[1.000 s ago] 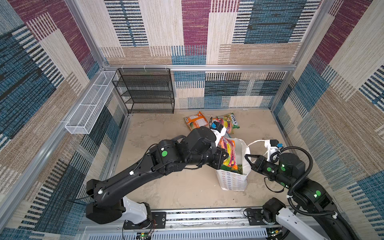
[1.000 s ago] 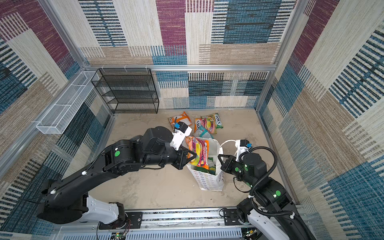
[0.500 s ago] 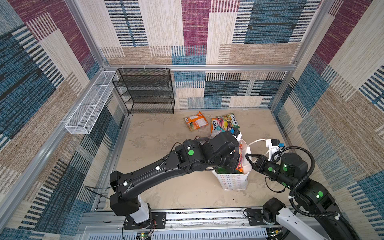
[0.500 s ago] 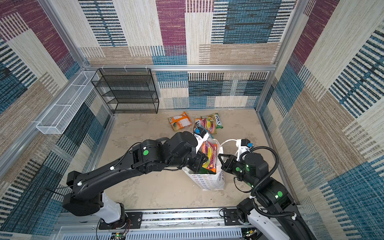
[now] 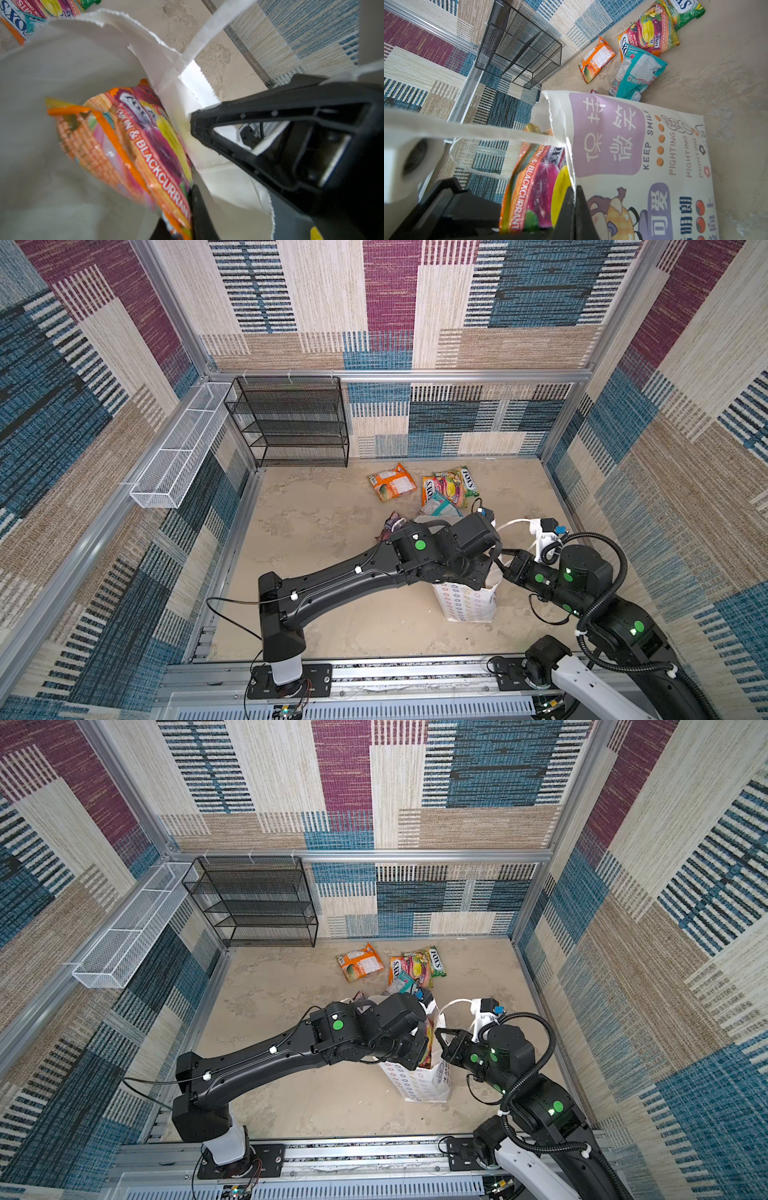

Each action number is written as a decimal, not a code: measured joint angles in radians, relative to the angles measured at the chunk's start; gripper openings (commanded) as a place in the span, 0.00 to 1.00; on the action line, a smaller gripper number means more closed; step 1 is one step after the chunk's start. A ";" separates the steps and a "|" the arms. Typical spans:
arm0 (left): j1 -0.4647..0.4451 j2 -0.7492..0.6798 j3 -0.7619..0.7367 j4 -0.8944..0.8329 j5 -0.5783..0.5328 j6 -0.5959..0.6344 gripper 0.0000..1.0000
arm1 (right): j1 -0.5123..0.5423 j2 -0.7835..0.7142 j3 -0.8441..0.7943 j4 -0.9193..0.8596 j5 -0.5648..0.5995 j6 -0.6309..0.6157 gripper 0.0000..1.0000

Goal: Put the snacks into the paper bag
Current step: 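Open the left gripper to drop the Fox's candy packet into the bag, then withdraw the left gripper from the bag toward the bag's rim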

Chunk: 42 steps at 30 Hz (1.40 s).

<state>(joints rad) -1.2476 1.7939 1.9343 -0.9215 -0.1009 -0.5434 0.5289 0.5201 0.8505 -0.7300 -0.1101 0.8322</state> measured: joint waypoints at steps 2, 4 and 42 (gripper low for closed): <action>0.005 0.011 0.004 0.002 -0.001 0.000 0.48 | 0.000 -0.004 0.000 0.000 0.003 0.000 0.00; 0.009 0.016 0.013 0.003 -0.003 0.000 0.62 | 0.000 -0.008 0.000 -0.001 0.009 0.000 0.00; 0.276 -0.334 -0.449 0.105 0.029 -0.316 0.98 | 0.000 -0.084 -0.029 -0.043 0.077 -0.025 0.00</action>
<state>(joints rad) -0.9714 1.4601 1.4849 -0.8169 -0.0719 -0.8593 0.5289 0.4366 0.8219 -0.7734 -0.0334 0.8070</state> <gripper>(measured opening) 0.992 0.052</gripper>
